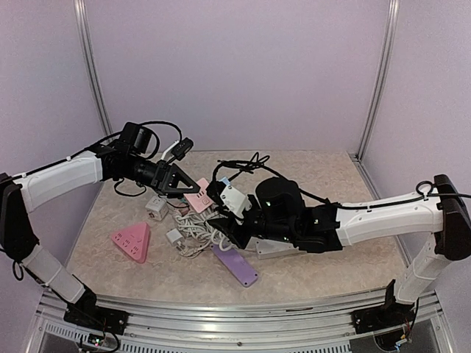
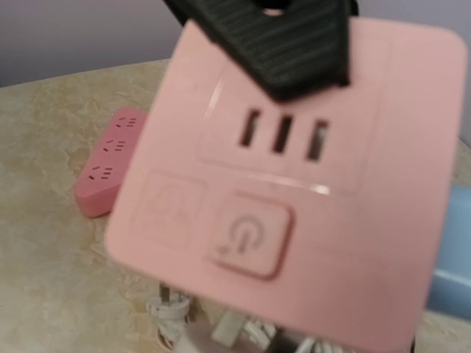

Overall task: Pull the plug off the socket
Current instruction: Remove the plug from the socket.

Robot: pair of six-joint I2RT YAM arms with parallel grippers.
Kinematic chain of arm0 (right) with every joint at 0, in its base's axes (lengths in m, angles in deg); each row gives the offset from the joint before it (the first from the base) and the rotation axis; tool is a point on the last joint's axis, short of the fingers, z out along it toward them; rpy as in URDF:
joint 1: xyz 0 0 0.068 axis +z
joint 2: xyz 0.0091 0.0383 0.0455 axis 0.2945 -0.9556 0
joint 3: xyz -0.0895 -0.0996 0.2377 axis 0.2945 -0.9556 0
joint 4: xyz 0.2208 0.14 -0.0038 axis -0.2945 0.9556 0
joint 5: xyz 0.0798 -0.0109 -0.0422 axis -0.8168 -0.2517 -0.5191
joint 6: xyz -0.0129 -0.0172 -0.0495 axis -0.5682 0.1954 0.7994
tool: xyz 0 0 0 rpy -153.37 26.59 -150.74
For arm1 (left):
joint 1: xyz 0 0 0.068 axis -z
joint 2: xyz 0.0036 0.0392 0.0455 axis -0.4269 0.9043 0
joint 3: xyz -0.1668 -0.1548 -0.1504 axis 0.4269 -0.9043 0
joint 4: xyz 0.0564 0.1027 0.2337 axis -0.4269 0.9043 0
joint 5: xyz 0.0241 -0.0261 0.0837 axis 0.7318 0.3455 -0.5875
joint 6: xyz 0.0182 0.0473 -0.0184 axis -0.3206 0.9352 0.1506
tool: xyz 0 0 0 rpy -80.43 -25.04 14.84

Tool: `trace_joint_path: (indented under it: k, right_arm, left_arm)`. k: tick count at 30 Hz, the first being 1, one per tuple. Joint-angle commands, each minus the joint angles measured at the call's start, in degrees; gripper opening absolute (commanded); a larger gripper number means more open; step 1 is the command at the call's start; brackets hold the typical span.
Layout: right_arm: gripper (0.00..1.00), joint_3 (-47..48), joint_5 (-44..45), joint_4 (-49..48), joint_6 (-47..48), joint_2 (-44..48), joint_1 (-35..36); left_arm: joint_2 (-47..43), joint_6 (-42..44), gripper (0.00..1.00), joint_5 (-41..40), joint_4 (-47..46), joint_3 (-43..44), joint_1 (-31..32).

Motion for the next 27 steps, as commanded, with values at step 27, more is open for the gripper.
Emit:
trace_joint_path:
  k: [27]
  right_arm:
    - [0.01, -0.5, -7.1, -3.5, 0.1, 4.1, 1.6]
  left_arm:
    - [-1.5, 1.0, 0.0, -0.6, -6.0, 1.4, -3.6]
